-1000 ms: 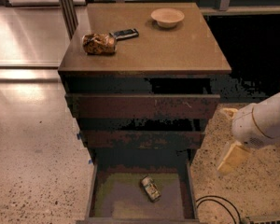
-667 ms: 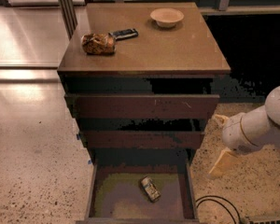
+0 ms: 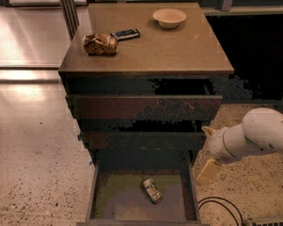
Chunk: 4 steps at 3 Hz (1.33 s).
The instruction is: Pick 7up can from bottom drawer and place on counter
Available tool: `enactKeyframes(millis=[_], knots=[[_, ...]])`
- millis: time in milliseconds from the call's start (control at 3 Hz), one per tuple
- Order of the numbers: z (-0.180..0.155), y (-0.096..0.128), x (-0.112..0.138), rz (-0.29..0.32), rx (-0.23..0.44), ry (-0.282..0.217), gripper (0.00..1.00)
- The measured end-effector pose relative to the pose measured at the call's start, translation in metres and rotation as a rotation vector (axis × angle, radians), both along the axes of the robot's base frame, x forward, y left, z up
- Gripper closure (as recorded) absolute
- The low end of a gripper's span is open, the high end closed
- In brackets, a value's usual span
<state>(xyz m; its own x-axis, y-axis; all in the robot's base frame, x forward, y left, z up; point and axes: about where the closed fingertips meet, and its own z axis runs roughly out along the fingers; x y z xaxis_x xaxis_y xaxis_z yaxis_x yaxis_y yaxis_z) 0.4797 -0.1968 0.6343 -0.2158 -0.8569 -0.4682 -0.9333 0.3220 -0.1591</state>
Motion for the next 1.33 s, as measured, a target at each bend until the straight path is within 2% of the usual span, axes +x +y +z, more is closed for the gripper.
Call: enactKeyframes(millis=[333,667,1000,1333], knots=[[-0.032,0.004,0.001,-0.044,0.012,0.053,0.00],[-0.032,0.004,0.001,-0.044,0.012,0.053,0.00],[-0.055,0.006,0.003,-0.066,0.015,0.047,0.00],[-0.099,0.015,0.010,-0.078,0.021,0.070,0.00]])
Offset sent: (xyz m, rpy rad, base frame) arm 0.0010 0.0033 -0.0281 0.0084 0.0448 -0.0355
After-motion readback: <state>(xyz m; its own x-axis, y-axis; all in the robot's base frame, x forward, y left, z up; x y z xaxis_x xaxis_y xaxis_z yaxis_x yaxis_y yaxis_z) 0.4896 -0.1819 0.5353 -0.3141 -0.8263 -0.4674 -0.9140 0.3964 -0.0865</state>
